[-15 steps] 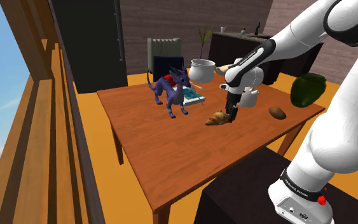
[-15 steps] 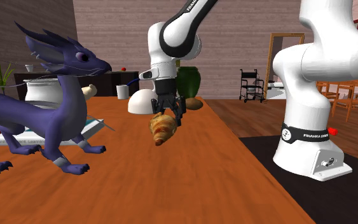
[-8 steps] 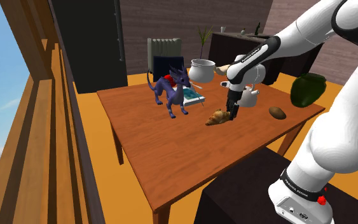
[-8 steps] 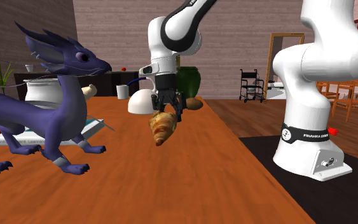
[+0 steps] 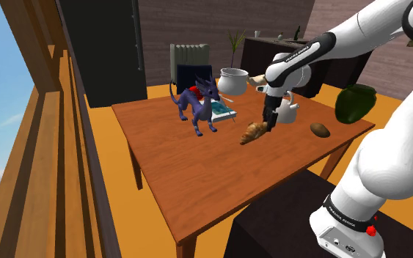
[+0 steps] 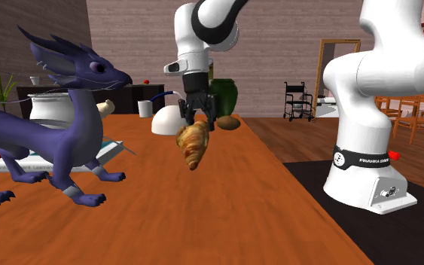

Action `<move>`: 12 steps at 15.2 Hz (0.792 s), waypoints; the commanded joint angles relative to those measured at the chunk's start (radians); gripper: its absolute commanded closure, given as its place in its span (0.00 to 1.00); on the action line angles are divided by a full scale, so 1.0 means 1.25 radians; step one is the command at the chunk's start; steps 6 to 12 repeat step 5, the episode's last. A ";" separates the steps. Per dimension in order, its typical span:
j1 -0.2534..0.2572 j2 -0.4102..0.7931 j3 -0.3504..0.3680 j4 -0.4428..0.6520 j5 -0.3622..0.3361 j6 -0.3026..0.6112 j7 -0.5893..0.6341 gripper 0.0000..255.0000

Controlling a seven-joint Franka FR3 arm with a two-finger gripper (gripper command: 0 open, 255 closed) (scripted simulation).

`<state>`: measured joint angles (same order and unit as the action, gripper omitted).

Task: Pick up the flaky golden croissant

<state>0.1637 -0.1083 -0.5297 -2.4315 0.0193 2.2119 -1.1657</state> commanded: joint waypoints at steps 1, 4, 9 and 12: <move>-0.002 -0.021 0.002 0.006 -0.013 -0.024 0.010 1.00; -0.004 -0.037 0.005 0.016 -0.022 -0.049 0.019 1.00; -0.004 -0.037 0.005 0.016 -0.022 -0.049 0.019 1.00; -0.004 -0.037 0.005 0.016 -0.022 -0.049 0.019 1.00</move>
